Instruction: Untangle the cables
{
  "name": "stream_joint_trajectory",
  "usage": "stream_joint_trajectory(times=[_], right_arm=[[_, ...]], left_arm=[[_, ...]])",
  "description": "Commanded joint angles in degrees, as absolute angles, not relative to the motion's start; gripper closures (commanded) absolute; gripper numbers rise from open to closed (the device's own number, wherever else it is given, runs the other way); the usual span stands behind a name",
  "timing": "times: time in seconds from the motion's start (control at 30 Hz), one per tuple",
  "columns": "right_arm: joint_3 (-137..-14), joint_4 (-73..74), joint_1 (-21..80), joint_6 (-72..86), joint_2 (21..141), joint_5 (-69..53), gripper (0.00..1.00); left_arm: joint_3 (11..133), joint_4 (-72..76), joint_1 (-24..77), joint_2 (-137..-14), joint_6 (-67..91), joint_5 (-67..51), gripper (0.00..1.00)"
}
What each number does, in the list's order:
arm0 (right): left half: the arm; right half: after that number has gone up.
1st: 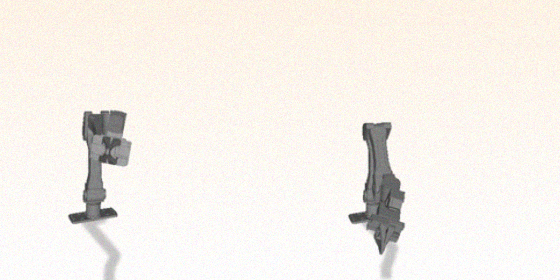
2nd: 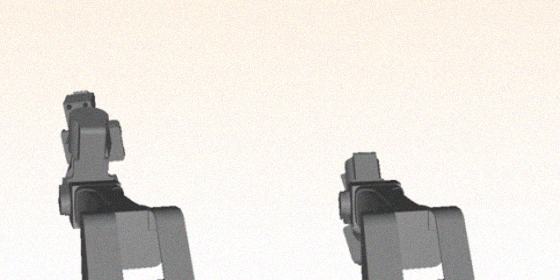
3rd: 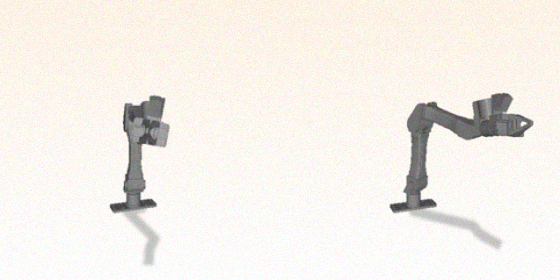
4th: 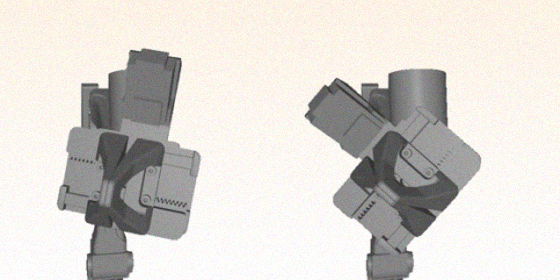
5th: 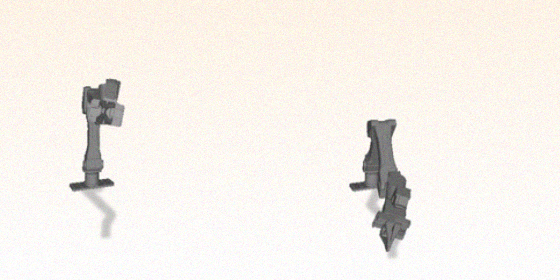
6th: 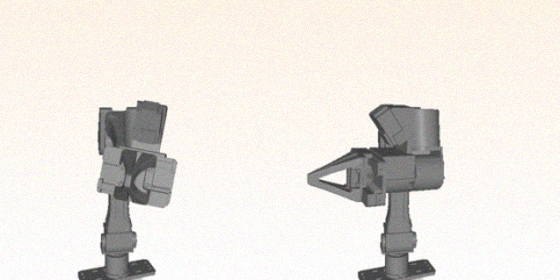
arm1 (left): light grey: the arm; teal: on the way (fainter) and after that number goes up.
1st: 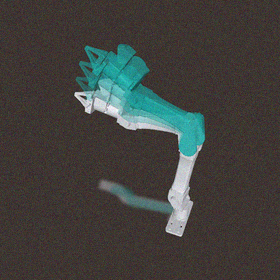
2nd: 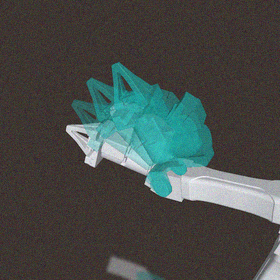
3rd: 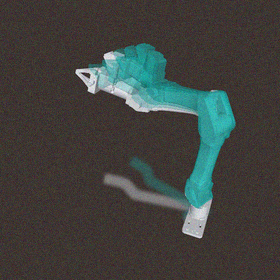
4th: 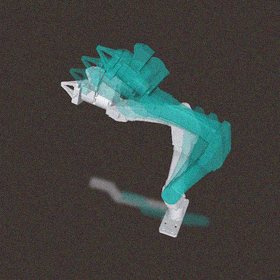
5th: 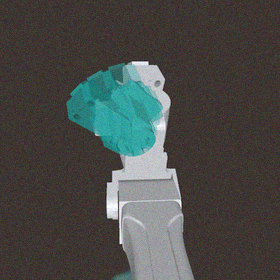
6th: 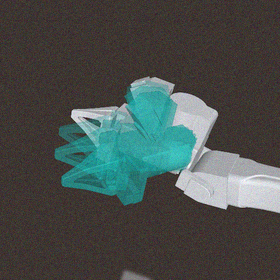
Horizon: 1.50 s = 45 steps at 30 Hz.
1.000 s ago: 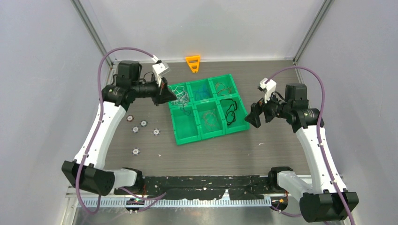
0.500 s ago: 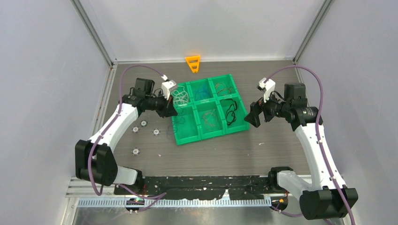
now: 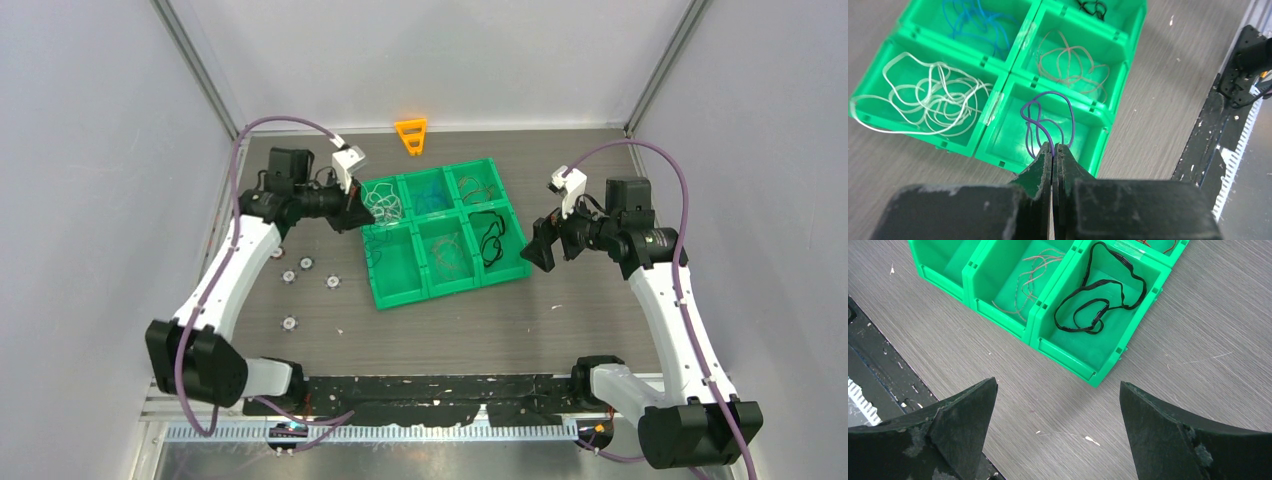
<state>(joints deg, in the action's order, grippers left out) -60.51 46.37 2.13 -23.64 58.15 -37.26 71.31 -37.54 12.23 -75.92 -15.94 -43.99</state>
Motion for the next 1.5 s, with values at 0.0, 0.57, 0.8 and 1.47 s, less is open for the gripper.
stream_joint_trajectory(times=[0.0, 0.57, 0.8, 1.47], right_arm=[[-61.6, 45.1, 2.0, -23.8, 57.9, -38.2, 0.01], [-61.4, 44.5, 2.0, -24.0, 59.7, -38.3, 0.01], [-61.8, 44.5, 2.0, -23.9, 59.5, -38.2, 0.01], [-61.4, 45.0, 2.0, -24.4, 58.4, -39.1, 0.01]], left_arm=[[77.6, -42.8, 12.0, -70.8, -17.6, -47.6, 1.00], [79.1, -35.5, 12.0, -74.3, -13.0, -49.3, 1.00], [82.2, -49.8, 11.9, -71.9, -24.3, -42.7, 1.00], [82.2, -64.6, 0.3, -59.3, -31.1, -45.3, 1.00]])
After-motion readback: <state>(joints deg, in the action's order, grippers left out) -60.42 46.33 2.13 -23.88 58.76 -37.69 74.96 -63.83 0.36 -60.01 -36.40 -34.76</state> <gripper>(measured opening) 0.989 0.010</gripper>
